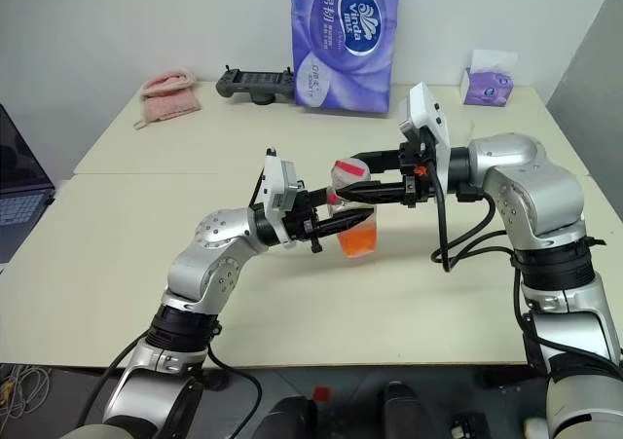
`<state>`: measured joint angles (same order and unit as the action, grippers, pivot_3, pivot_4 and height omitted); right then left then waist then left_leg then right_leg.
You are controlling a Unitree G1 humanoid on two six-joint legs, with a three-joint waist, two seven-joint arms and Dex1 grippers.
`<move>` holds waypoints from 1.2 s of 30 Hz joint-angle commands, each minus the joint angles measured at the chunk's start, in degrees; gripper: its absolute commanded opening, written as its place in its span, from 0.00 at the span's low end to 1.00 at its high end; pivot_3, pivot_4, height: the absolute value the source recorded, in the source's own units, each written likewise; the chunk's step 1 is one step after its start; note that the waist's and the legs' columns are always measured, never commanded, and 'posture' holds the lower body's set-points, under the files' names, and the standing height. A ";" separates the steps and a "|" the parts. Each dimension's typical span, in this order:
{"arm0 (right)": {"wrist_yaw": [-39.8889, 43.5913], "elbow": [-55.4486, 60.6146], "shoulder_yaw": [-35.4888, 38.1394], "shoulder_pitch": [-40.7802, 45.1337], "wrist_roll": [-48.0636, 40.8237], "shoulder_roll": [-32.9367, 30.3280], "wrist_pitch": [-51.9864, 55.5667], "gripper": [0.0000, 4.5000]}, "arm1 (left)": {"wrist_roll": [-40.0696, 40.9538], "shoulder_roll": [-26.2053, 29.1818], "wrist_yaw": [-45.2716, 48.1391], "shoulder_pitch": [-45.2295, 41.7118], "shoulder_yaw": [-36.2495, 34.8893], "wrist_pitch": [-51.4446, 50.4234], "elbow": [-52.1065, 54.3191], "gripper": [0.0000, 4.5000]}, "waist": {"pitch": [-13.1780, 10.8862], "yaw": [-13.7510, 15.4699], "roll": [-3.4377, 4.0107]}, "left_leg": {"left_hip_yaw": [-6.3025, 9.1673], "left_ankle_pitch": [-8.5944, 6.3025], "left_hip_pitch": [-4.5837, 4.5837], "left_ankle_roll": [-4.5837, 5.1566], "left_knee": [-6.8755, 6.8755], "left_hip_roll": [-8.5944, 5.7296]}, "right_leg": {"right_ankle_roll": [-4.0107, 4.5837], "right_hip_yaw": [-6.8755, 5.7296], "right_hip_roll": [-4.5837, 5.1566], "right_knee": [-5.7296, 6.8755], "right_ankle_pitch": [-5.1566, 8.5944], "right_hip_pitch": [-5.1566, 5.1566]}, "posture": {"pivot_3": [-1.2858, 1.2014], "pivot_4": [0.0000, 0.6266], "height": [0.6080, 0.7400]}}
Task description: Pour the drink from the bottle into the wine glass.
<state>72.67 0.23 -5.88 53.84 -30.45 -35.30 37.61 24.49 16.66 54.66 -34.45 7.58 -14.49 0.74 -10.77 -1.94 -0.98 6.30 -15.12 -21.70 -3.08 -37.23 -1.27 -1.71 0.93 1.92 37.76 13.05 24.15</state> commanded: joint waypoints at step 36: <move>-60.90 11.10 24.60 -32.11 12.29 9.92 10.96 0.39 | 0.45 3.64 -3.17 -0.40 -5.24 0.32 0.42 0.38 | 0.01 0.19 0.01 | -0.09 0.02 -0.02 -0.03 -0.03 -0.03 | -0.02 0.12 0.02 0.07 0.01 0.01 | 0.52 0.24 1.00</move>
<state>17.09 9.72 16.13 21.68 -20.04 -25.76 48.83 24.38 20.24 51.80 -33.39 3.78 -14.91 0.34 -10.75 -1.75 -0.97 6.20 -15.10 -21.72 -3.11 -37.26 -1.32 -1.72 1.07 1.95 37.82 13.06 24.16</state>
